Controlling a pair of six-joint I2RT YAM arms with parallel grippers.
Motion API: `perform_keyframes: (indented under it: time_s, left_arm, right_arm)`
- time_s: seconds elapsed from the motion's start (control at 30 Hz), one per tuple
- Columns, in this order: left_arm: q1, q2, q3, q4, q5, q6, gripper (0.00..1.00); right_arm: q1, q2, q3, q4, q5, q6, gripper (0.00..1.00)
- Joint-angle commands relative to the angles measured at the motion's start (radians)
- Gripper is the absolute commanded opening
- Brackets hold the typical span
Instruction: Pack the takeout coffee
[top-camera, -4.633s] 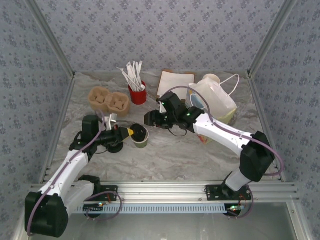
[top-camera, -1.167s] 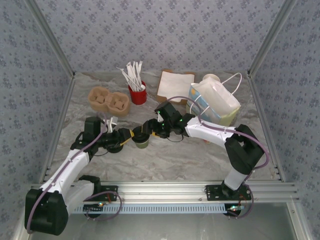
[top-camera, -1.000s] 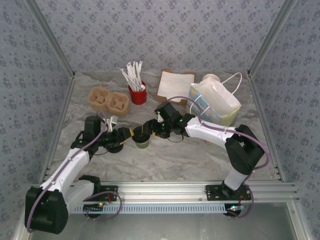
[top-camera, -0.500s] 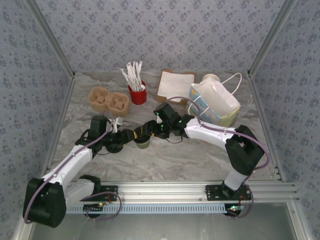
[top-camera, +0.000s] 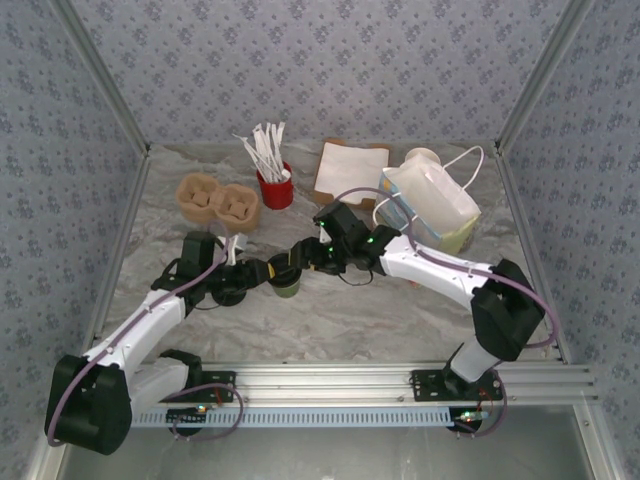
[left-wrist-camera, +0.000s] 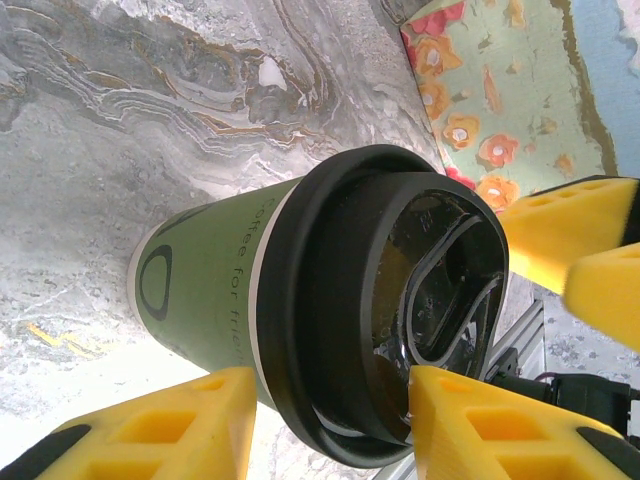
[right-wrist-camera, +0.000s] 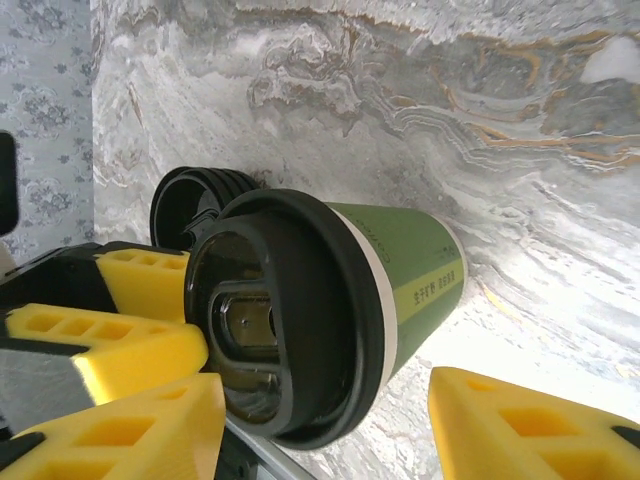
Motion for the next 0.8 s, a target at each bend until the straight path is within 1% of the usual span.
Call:
perform_keyframes:
  time_s: [0.0, 0.07, 0.1, 0.33, 0.77]
  left_arm:
    - [-0.006, 0.007, 0.011, -0.028, -0.040, 0.023, 0.44]
    - [-0.006, 0.007, 0.013, -0.027, -0.040, 0.020, 0.44]
    - [-0.006, 0.007, 0.014, -0.027, -0.038, 0.020, 0.44]
    - [-0.006, 0.004, 0.014, -0.032, -0.035, 0.020, 0.44]
    - [-0.007, 0.002, 0.014, -0.029, -0.036, 0.017, 0.44]
  right_arm:
    - [-0.004, -0.034, 0.029, -0.077, 0.051, -0.021, 0.54]
    - [-0.004, -0.033, 0.026, -0.071, 0.046, -0.018, 0.49]
    - [-0.005, -0.031, 0.023, -0.069, 0.045, -0.018, 0.48]
    - [-0.002, 0.008, 0.021, -0.040, 0.021, -0.012, 0.48]
    - [0.000, 0.057, 0.017, -0.037, 0.016, -0.007, 0.47]
